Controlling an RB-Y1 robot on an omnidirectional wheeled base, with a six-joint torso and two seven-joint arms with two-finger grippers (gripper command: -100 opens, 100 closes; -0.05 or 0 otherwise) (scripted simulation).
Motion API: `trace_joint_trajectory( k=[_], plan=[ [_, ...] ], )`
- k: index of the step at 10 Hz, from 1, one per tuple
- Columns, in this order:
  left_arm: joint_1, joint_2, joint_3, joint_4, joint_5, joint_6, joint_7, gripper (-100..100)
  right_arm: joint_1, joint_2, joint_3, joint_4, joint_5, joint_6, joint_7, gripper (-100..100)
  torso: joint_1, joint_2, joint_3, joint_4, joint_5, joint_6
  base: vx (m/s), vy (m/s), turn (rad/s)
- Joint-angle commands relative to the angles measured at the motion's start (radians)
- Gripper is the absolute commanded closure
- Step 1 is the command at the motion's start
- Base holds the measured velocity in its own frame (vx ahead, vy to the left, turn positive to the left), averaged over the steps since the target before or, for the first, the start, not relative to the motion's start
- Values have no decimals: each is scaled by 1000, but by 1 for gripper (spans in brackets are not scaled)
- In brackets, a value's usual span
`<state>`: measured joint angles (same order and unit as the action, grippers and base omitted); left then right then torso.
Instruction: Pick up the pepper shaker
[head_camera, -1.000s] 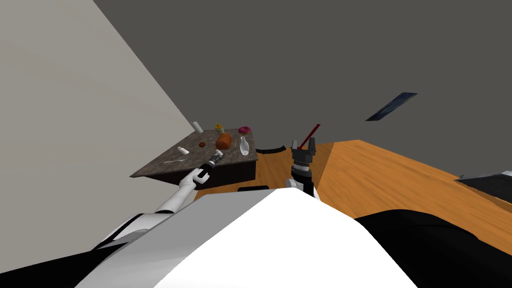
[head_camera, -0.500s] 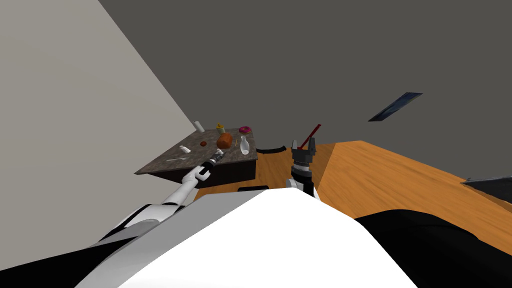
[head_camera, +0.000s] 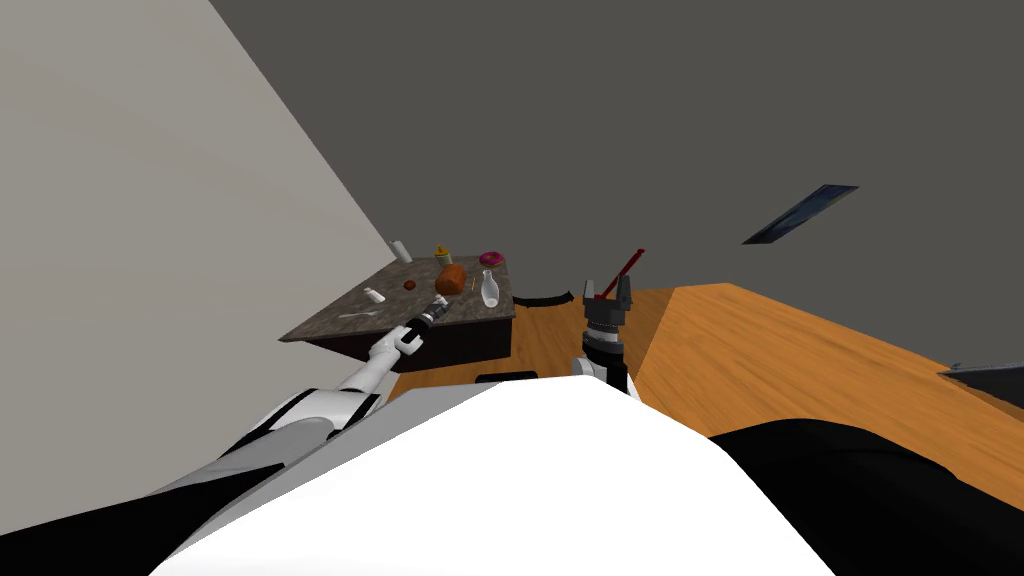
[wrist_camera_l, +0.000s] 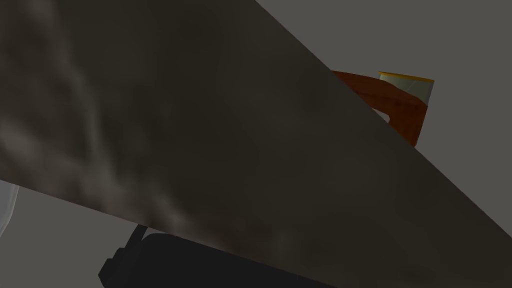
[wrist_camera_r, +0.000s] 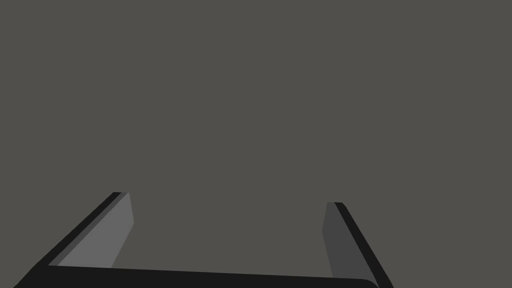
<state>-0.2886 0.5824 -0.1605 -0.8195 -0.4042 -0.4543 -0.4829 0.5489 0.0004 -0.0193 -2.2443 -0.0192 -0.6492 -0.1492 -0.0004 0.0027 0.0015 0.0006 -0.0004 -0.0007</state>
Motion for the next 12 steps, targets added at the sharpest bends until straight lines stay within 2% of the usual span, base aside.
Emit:
trace_joint_trajectory(
  k=[1,2,3,4,5,6,7,8,9,12],
  plan=[
    [-39,5,-7,50,1,-4,5,-100,0,0,0,0,0,0,0,0,0,0,0,0,0,0,-25,-13,1],
    [-39,5,-7,68,1,-4,5,-100,0,0,0,0,0,0,0,0,1,-1,0,0,0,0,-7,0,-15],
    [-85,5,-29,104,12,-38,-3,-100,0,0,0,0,0,0,0,0,2,-1,-1,0,0,0,-33,-8,94],
    [-116,5,-29,143,12,-38,-3,-100,0,0,0,0,0,0,0,0,1,-1,0,0,0,0,-42,-19,46],
    [-123,5,-29,173,12,-38,-3,-100,0,0,0,0,0,0,0,0,1,0,0,0,0,0,-25,-15,-11],
    [-168,6,-51,211,23,-72,-11,-100,0,0,0,0,0,0,0,0,1,-1,0,0,0,0,-44,-33,80],
    [-206,6,-51,271,23,-72,-11,-100,0,0,0,0,0,0,0,0,0,0,0,0,0,0,-46,-33,49],
    [-195,3,-45,267,23,-83,-18,-100,0,0,0,0,0,0,0,0,0,0,0,0,0,0,-17,-11,4],
    [-198,3,-46,271,23,-85,-17,100,0,0,0,0,0,0,0,0,1,-1,0,0,0,0,0,0,0],
    [-198,3,-46,271,23,-85,-18,100,0,0,0,0,0,0,0,0,2,-2,-1,-1,1,0,0,0,0]
  ],
)
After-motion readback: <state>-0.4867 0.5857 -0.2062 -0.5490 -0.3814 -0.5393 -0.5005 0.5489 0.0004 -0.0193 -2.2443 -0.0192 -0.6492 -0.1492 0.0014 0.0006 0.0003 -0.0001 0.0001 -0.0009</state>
